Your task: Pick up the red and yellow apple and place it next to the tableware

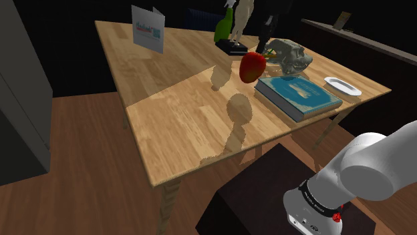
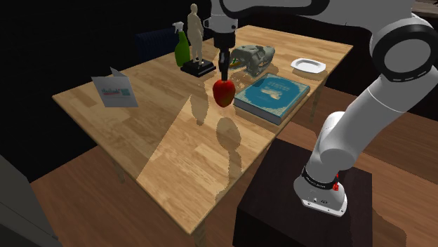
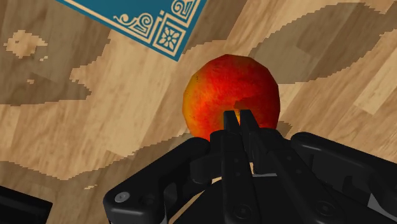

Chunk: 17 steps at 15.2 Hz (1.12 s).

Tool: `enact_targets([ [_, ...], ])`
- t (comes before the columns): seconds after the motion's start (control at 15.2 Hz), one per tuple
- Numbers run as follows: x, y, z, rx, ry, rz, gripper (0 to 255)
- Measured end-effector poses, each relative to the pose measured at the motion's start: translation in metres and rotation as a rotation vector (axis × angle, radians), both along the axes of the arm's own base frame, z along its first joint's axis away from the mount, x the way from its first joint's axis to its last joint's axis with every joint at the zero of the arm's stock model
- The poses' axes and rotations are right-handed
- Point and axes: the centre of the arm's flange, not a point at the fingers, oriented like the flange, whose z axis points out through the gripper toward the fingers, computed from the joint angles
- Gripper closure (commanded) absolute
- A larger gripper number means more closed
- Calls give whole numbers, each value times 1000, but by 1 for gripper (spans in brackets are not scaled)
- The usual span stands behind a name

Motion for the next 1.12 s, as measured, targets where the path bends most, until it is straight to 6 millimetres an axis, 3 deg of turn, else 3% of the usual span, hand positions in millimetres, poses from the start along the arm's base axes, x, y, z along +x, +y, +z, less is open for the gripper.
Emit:
enact_targets([
  [1.12, 0, -2, 90, 0, 0, 0, 255],
])
